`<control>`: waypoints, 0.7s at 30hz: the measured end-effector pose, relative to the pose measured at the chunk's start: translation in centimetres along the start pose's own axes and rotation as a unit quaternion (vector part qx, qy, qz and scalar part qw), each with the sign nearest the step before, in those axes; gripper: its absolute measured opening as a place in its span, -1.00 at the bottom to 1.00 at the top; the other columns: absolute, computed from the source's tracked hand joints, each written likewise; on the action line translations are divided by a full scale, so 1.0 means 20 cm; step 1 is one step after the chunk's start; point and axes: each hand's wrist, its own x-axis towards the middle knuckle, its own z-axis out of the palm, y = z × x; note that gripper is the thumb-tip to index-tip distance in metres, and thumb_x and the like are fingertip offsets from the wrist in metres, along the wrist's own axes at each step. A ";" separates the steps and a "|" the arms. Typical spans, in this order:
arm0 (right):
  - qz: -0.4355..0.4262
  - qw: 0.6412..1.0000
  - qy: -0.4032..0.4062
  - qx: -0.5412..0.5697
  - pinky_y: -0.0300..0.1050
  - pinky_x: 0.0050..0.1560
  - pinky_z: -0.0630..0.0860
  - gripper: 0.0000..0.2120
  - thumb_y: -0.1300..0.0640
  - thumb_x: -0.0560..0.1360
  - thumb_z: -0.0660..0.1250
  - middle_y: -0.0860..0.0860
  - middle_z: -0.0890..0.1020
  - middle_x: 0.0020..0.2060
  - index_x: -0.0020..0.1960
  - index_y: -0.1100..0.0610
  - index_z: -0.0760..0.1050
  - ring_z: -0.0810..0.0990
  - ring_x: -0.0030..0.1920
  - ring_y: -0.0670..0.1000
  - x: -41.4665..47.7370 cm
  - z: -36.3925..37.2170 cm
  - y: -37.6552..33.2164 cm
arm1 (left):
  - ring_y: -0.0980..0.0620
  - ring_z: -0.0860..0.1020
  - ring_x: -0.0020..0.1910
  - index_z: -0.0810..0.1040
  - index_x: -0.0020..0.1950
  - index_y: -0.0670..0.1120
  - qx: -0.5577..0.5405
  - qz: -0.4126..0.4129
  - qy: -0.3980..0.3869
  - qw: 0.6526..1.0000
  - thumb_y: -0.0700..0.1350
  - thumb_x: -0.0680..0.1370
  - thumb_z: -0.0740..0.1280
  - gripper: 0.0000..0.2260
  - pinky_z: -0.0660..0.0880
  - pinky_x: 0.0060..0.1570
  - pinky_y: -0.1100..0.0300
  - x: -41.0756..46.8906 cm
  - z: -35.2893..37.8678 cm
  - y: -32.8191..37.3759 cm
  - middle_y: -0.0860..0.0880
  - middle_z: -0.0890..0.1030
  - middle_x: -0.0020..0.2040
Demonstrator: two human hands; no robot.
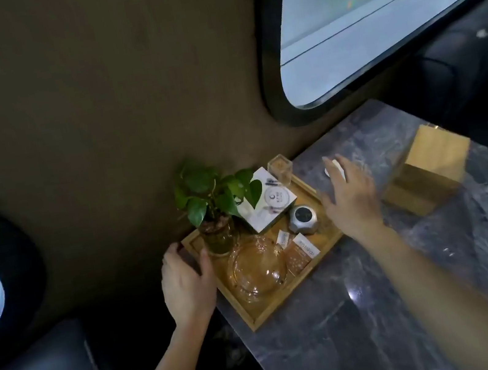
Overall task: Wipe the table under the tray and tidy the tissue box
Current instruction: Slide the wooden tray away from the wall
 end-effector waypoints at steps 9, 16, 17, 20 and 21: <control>0.064 0.989 -0.131 -0.017 0.22 0.32 0.25 -0.53 0.08 0.50 0.24 0.19 0.46 0.25 0.37 0.15 0.24 0.40 0.25 0.23 0.03 0.22 0.10 | -0.23 0.59 -0.12 0.33 0.08 -0.12 0.071 -0.117 -0.146 0.980 0.00 0.51 0.22 -0.75 0.50 -0.19 0.03 0.06 0.13 -0.09 -0.14 0.58 -0.09; 0.117 0.978 -0.172 0.030 0.14 0.12 0.40 -0.75 0.09 0.55 0.18 0.21 0.48 0.09 0.14 0.22 0.40 0.43 0.12 0.22 0.06 0.33 0.14 | -0.26 0.60 -0.14 0.30 0.12 -0.17 0.081 -0.092 -0.151 0.981 -0.02 0.56 0.16 -0.75 0.44 -0.25 0.07 0.11 0.15 -0.08 -0.03 0.47 -0.28; 0.126 0.977 -0.169 0.033 0.13 0.09 0.41 -0.77 0.06 0.55 0.17 0.21 0.49 0.06 0.08 0.21 0.42 0.44 0.09 0.22 0.07 0.34 0.14 | -0.26 0.60 -0.13 0.29 0.12 -0.18 0.082 -0.093 -0.149 0.981 -0.02 0.57 0.15 -0.74 0.42 -0.26 0.08 0.12 0.16 -0.07 -0.03 0.46 -0.28; 0.114 0.981 -0.159 0.020 0.13 0.04 0.43 -0.74 0.04 0.57 0.14 0.22 0.51 0.02 0.01 0.24 0.43 0.46 0.05 0.21 0.10 0.35 0.13 | -0.29 0.59 -0.14 0.28 0.10 -0.23 0.098 -0.087 -0.141 0.981 -0.05 0.59 0.11 -0.75 0.37 -0.30 0.10 0.12 0.18 -0.07 -0.14 0.53 -0.22; 0.104 0.982 -0.155 0.012 0.13 0.04 0.43 -0.73 0.05 0.57 0.13 0.23 0.52 0.01 0.02 0.26 0.43 0.46 0.05 0.22 0.10 0.35 0.13 | -0.29 0.60 -0.17 0.28 0.08 -0.25 0.108 -0.079 -0.139 0.981 -0.06 0.59 0.10 -0.76 0.36 -0.35 0.12 0.12 0.18 -0.08 -0.15 0.55 -0.23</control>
